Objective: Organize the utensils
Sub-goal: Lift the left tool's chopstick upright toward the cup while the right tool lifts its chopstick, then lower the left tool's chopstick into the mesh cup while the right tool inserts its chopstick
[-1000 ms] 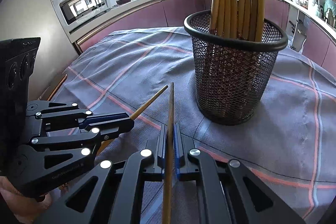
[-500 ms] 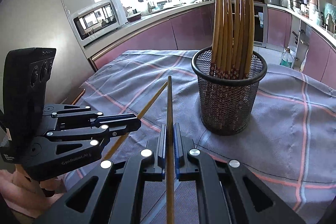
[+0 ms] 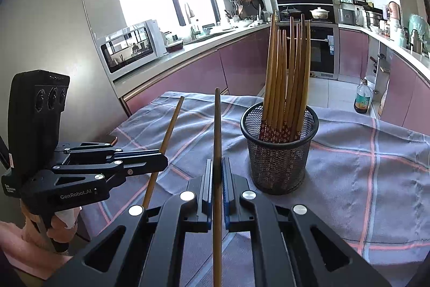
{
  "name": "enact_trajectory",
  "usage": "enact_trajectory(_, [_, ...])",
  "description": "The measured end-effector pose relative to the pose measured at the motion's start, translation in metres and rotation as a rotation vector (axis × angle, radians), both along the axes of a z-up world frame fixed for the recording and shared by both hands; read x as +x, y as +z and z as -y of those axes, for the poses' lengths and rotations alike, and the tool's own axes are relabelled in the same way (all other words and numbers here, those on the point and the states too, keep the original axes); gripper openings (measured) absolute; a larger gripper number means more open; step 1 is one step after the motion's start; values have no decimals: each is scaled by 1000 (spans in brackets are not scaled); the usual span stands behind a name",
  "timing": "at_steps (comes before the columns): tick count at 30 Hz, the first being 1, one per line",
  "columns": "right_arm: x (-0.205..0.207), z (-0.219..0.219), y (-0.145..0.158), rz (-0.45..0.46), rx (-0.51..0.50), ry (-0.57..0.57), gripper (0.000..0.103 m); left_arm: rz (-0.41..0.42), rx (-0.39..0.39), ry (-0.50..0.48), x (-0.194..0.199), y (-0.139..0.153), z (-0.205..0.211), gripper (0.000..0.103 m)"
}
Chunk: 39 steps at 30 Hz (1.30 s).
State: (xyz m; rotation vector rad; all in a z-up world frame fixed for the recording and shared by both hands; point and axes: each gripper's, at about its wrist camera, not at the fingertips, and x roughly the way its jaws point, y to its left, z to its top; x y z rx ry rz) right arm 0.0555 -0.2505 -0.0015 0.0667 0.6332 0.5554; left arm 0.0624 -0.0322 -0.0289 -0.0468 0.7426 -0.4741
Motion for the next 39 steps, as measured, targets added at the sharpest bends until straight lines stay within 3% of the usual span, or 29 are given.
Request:
enact_trajectory(19, [-6, 17, 40, 126, 65, -30, 5, 100, -116, -35, -13, 59, -8, 7])
enact_trajectory(39, [20, 35, 98, 273, 65, -60, 5, 240, -145, -24, 11, 133, 7, 7])
